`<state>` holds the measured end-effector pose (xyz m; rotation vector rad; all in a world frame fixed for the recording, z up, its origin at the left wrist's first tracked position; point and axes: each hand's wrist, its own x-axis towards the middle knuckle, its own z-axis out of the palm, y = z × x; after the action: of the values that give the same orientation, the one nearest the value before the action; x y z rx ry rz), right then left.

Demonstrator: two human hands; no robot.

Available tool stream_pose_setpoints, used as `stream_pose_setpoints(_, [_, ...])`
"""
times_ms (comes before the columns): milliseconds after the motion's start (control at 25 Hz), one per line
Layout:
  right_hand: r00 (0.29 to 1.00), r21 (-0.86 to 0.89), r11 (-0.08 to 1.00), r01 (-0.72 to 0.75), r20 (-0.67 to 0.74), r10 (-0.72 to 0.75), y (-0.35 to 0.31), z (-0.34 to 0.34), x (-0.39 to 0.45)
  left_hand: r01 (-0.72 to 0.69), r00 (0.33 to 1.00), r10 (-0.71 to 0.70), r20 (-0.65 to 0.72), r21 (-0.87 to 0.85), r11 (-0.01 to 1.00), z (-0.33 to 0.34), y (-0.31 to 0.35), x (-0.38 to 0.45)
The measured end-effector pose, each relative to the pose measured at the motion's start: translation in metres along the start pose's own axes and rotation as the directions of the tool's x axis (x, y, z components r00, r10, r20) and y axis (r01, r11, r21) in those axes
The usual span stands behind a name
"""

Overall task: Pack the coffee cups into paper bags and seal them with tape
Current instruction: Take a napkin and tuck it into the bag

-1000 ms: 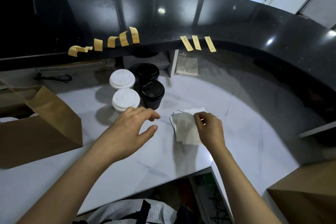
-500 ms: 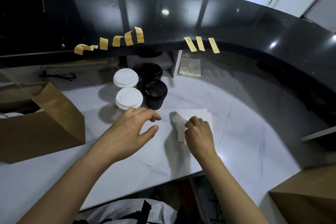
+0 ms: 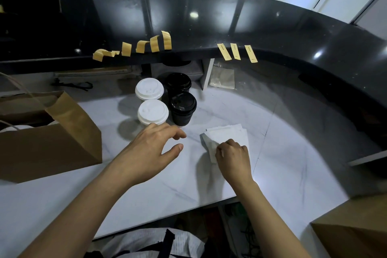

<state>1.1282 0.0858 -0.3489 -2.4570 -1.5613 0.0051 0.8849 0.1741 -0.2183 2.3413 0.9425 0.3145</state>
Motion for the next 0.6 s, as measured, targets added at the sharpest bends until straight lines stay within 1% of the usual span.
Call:
stream_pose_setpoints(120, [0.992,0.117,0.992,-0.054,-0.107,0.067,0.007,-0.012,0.005,-0.005,1.000,0.005,0.004,-0.005,1.000,0.001,0.001,-0.001])
stream_pose_setpoints(200, [0.993,0.270,0.959,-0.079,-0.065,0.100,0.010,-0.025,0.006,-0.011,1.000,0.011,0.007,-0.010,1.000,0.001,0.002,-0.001])
stream_pose_setpoints(320, [0.985,0.518,0.839,-0.165,0.036,0.171,0.005,-0.051,0.007,-0.018,1.000,0.018,0.004,-0.016,1.000,0.001,0.004,-0.002])
stream_pose_setpoints(360, [0.983,0.580,0.794,-0.179,0.076,0.167,0.001,-0.061,0.008,-0.017,1.000,0.017,0.002,-0.019,1.000,0.001,0.005,-0.002])
stream_pose_setpoints(400, [0.984,0.633,0.754,-0.177,0.120,0.130,-0.002,-0.070,0.010,-0.018,1.000,0.018,-0.002,-0.022,1.000,0.001,0.006,-0.002])
stream_pose_setpoints(480, [0.977,0.727,0.667,-0.161,0.214,0.003,-0.014,-0.091,0.011,-0.028,0.999,0.028,-0.019,-0.024,0.999,0.001,0.008,-0.002])
stream_pose_setpoints(520, [0.969,0.766,0.624,-0.157,0.241,-0.052,-0.020,-0.100,0.010,-0.032,0.999,0.032,-0.026,-0.022,0.999,0.000,0.009,-0.002])
stream_pose_setpoints(600, [0.960,0.824,0.548,-0.143,0.250,-0.127,-0.032,-0.116,0.010,-0.033,0.999,0.032,-0.034,-0.010,0.999,-0.001,0.010,-0.002])
